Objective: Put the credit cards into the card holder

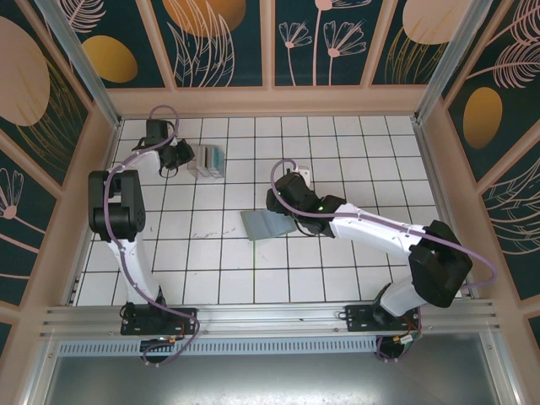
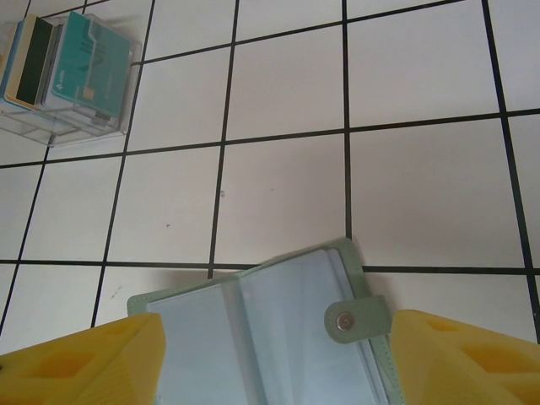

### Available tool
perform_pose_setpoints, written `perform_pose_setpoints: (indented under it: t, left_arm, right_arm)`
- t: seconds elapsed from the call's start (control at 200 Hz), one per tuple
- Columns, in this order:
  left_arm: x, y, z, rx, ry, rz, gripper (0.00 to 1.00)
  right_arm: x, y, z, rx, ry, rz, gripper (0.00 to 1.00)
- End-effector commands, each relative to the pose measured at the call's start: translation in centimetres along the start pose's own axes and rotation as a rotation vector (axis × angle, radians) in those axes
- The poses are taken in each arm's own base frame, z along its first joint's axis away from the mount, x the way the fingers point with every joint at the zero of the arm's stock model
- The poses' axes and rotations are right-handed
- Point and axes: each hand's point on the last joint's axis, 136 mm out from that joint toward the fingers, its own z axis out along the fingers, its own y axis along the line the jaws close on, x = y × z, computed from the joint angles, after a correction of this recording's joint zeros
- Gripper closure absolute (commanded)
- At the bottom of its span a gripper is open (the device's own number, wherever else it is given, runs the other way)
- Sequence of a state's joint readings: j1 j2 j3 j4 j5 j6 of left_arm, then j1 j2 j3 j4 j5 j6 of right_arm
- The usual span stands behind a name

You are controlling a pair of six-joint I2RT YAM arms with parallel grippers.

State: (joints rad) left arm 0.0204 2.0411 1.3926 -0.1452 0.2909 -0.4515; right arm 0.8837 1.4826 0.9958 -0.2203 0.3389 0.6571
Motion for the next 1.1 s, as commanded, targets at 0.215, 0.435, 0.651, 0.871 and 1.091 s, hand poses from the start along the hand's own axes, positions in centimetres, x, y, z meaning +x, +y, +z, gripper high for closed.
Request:
perform_pose_setpoints:
  t: [0.215,0.435,0.651,0.871,1.091]
  left_arm:
    - [1.7,-0.3,-2.0,0.02,0.009,-0.086,1.0]
    - [1.7,-2.4,-3.2,0.064,-0.011,-0.091,1.0]
    - [2.6,-6.0,-3.6,0.106,-0.009,-0.085,1.0]
    - [4.1,-11.4,-3.0,0.136,-0.008,-0.048,1.0]
    - [7.2,-17.0,-1.1,0.166,-0.001,-0.02,1.0]
  right_arm:
    - [-0.6,1.5,0.1,-0.034,-0.004,0.007,0.29]
    - [-0.4,1.3,0.1,-0.034,0.0,0.021,0.29]
    - [-0.4,0.5,-0.1,-0.005,-0.011,0.011,0.28]
    - [-1.7,-2.1,0.2,-0.023,-0.026,0.037,0.28]
    - [-4.1,-7.5,0.9,0.04,-0.043,0.117,0.28]
